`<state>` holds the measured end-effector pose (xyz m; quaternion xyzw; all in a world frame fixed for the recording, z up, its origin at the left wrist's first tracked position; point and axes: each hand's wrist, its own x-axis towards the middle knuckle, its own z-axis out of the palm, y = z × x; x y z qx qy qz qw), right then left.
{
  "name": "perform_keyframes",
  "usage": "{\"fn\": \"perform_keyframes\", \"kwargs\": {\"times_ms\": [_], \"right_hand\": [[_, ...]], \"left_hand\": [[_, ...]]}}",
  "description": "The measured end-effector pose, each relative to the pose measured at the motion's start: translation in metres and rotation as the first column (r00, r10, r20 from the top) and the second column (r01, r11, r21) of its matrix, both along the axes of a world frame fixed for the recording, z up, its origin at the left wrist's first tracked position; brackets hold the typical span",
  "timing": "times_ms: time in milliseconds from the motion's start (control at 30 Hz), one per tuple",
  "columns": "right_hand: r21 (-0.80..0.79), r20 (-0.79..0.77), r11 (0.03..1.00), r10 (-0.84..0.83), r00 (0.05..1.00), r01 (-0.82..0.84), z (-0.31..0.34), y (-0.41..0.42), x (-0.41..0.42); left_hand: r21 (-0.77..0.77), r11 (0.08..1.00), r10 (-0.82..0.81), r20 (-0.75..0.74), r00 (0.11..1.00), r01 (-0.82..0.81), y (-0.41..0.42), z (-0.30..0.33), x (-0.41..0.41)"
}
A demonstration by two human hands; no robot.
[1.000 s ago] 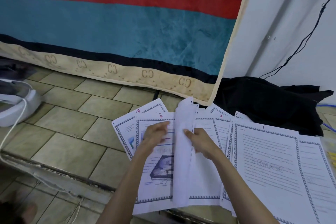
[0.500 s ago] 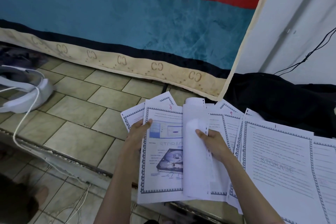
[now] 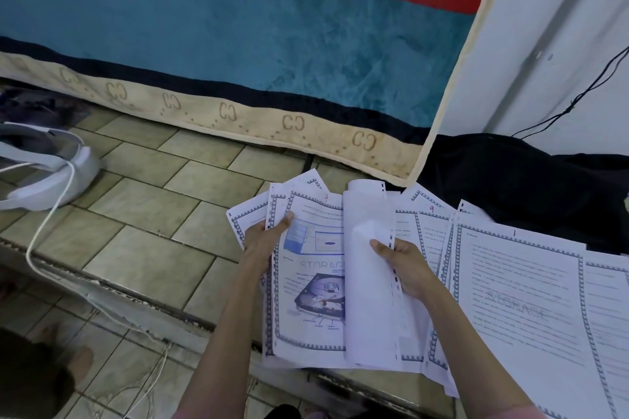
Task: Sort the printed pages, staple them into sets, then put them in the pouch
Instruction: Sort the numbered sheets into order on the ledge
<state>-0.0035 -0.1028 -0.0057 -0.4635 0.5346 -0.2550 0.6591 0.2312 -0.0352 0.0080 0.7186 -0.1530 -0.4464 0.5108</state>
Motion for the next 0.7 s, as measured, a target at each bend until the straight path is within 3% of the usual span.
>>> {"fn": "perform_keyframes", "kwargs": {"times_ms": [67,167,267,333,367,467,600,700], "right_hand": [[0.009,0.002,1.000,-0.012,1.000,0.012,0.001,0.001,0.000],[0.012,0.019,1.000,-0.018,1.000,0.018,0.002,0.002,-0.001],[0.004,0.040,1.000,-0.017,0.999,0.017,-0.002,-0.001,-0.001],[0.006,0.045,1.000,-0.009,0.999,0.009,-0.002,-0.002,-0.001],[0.005,0.051,1.000,-0.003,0.999,0.002,0.000,-0.001,-0.001],[-0.029,0.071,0.999,-0.023,0.997,0.025,0.008,0.003,0.002],[-0.038,0.093,0.999,-0.020,0.995,0.024,-0.002,0.001,0.000],[-0.045,0.079,0.999,-0.014,0.997,0.017,-0.005,0.001,0.001]], "left_hand": [[0.061,0.998,-0.027,-0.023,0.999,0.029,-0.001,0.007,0.004],[-0.021,1.000,0.011,-0.061,0.998,-0.012,-0.006,0.006,0.015],[0.023,1.000,0.012,0.284,0.959,-0.019,-0.005,0.006,0.014],[0.096,0.995,-0.080,0.538,0.839,0.033,-0.001,0.005,0.006],[0.141,0.987,-0.143,0.577,0.804,0.075,0.001,0.004,0.001],[0.228,0.963,-0.247,0.524,0.815,0.145,0.001,0.002,-0.013],[0.336,0.940,-0.264,0.609,0.748,0.058,-0.001,0.000,-0.024],[0.315,0.949,-0.220,0.586,0.780,0.031,-0.003,-0.005,-0.024]]}}
